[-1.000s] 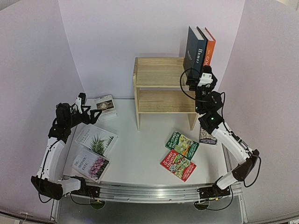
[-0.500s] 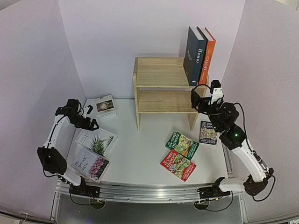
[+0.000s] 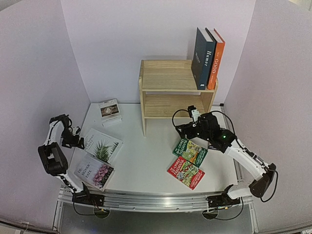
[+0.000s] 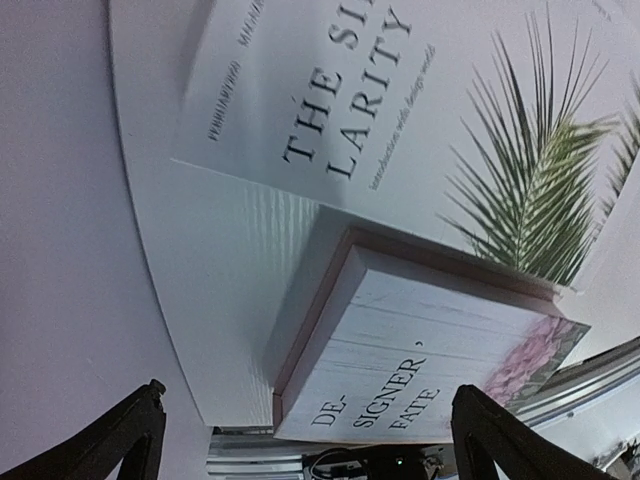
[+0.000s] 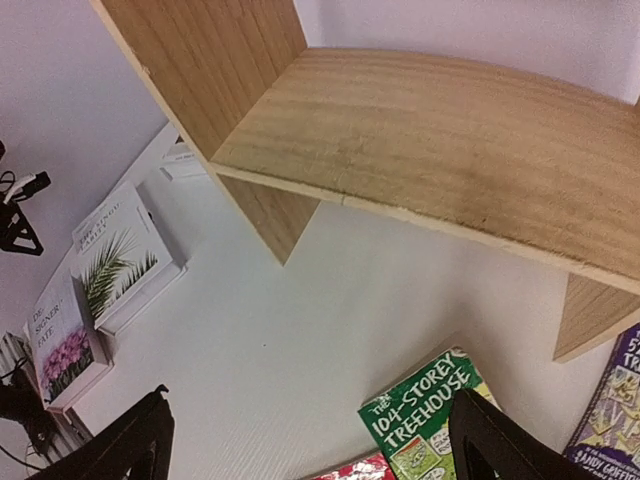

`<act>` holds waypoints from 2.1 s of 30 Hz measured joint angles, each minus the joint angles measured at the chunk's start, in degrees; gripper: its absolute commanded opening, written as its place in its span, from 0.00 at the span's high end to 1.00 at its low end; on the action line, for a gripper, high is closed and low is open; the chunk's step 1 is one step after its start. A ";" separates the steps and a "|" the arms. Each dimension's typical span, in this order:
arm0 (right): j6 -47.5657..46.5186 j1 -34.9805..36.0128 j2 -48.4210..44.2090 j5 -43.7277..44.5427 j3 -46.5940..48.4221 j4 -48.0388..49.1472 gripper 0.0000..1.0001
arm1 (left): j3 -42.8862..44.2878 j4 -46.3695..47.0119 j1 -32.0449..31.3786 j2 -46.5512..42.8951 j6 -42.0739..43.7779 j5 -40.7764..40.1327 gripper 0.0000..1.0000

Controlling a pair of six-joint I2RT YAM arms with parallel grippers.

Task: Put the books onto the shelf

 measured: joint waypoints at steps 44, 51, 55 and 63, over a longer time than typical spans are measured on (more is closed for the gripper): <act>6.72 9.52 17.44 -8.87 4.60 3.05 0.10 | 22.18 4.92 -7.56 32.92 3.22 16.37 0.26; 6.72 9.70 17.65 -9.17 5.32 3.33 0.10 | 17.20 2.76 -8.01 31.10 3.42 21.97 0.62; 6.72 9.94 17.65 -9.18 5.36 3.31 0.10 | 12.78 2.73 -9.13 28.57 3.66 23.24 0.98; 6.14 11.28 18.39 -8.67 7.16 3.37 0.10 | 12.46 -0.43 -12.06 27.28 1.24 26.99 1.00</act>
